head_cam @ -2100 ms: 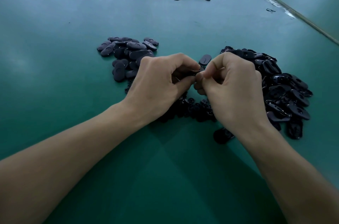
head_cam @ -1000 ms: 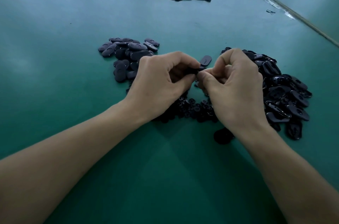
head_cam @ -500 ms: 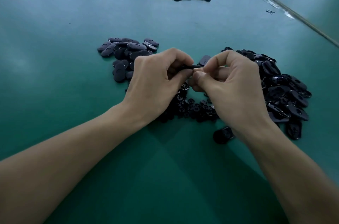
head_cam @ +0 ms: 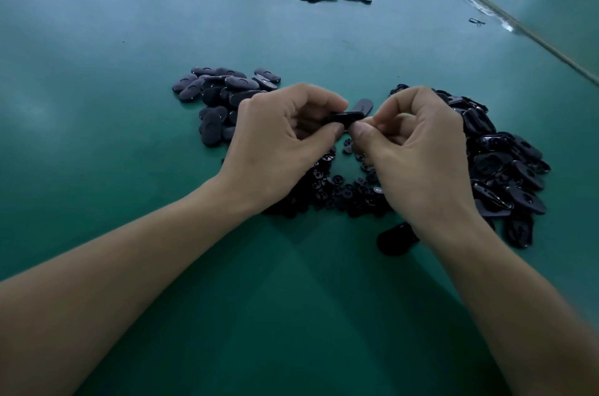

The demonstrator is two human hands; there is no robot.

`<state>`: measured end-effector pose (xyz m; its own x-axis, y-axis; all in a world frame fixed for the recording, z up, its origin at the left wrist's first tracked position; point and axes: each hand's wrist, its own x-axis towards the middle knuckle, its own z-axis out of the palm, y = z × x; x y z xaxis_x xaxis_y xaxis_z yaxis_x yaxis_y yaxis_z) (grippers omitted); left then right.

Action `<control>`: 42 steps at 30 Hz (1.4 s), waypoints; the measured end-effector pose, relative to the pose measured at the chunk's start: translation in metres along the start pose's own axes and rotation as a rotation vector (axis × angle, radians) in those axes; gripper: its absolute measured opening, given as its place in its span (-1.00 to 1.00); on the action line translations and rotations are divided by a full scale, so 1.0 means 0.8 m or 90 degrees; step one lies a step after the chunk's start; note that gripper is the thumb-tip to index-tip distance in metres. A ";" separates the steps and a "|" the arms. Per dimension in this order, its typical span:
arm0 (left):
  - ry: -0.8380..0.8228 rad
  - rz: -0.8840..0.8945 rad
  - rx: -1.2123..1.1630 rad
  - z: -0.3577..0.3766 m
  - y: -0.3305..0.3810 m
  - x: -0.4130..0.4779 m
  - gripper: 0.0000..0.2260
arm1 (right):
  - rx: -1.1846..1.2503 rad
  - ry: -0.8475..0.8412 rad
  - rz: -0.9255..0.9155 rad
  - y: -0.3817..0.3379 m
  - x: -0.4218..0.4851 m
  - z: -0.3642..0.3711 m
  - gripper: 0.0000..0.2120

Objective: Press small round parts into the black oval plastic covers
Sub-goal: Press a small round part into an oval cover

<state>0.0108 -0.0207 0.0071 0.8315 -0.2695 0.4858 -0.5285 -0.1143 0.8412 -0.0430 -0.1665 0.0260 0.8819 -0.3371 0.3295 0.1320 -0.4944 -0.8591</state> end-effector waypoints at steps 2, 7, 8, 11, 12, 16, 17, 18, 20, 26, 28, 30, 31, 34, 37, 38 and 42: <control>-0.003 0.000 0.001 0.000 0.000 -0.001 -0.74 | -0.006 -0.006 -0.003 -0.001 0.001 -0.001 -0.79; -0.011 -0.001 0.008 0.000 0.000 0.000 -0.73 | -0.038 -0.009 -0.032 -0.002 0.000 -0.002 -0.69; -0.013 0.000 0.010 0.000 0.000 0.000 -0.73 | -0.047 -0.007 -0.039 -0.002 -0.001 -0.001 -0.67; -0.020 0.001 0.008 0.000 0.000 0.000 -0.74 | -0.069 0.003 -0.051 -0.003 -0.002 -0.001 -0.64; -0.021 -0.001 0.006 0.000 0.000 0.000 -0.73 | -0.076 0.004 -0.052 -0.003 -0.002 -0.001 -0.64; -0.025 0.006 0.021 0.000 -0.002 0.000 -0.75 | -0.097 0.005 -0.056 -0.003 -0.002 -0.002 -0.63; -0.024 0.009 0.026 0.000 -0.003 0.000 -0.76 | -0.101 0.005 -0.058 -0.003 -0.003 -0.001 -0.62; -0.025 0.011 0.031 0.000 -0.004 0.000 -0.77 | -0.104 0.005 -0.060 -0.004 -0.003 -0.001 -0.62; -0.024 0.019 0.049 0.000 -0.004 0.000 -0.78 | -0.110 0.008 -0.059 -0.004 -0.003 0.000 -0.61; -0.002 0.076 0.150 0.002 -0.002 -0.002 -0.85 | -0.085 -0.018 -0.042 -0.003 -0.002 0.000 -0.69; 0.004 0.083 0.172 0.002 -0.001 -0.002 -0.86 | -0.069 -0.032 -0.038 -0.002 -0.002 0.000 -0.70; 0.007 0.086 0.191 0.002 0.000 -0.002 -0.87 | -0.035 -0.045 -0.025 -0.001 -0.002 0.000 -0.71; 0.009 0.089 0.201 0.002 -0.001 -0.002 -0.88 | -0.008 -0.054 -0.016 0.000 -0.001 0.000 -0.71; 0.019 0.096 0.228 0.001 -0.002 -0.002 -0.89 | 0.058 -0.086 -0.002 0.000 -0.002 0.001 -0.73; 0.032 0.099 0.237 0.002 -0.004 -0.002 -0.89 | 0.073 -0.089 -0.005 0.002 0.000 0.000 -0.75; 0.033 0.093 0.232 0.003 -0.005 -0.002 -0.89 | 0.062 -0.074 -0.011 0.003 0.000 0.000 -0.76; 0.000 0.046 0.134 0.003 -0.006 0.000 -0.84 | -0.048 -0.020 -0.068 0.007 0.005 -0.001 -0.82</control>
<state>0.0131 -0.0226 0.0026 0.7901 -0.2844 0.5430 -0.6108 -0.2914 0.7362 -0.0394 -0.1714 0.0229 0.8783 -0.2550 0.4045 0.1929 -0.5851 -0.7877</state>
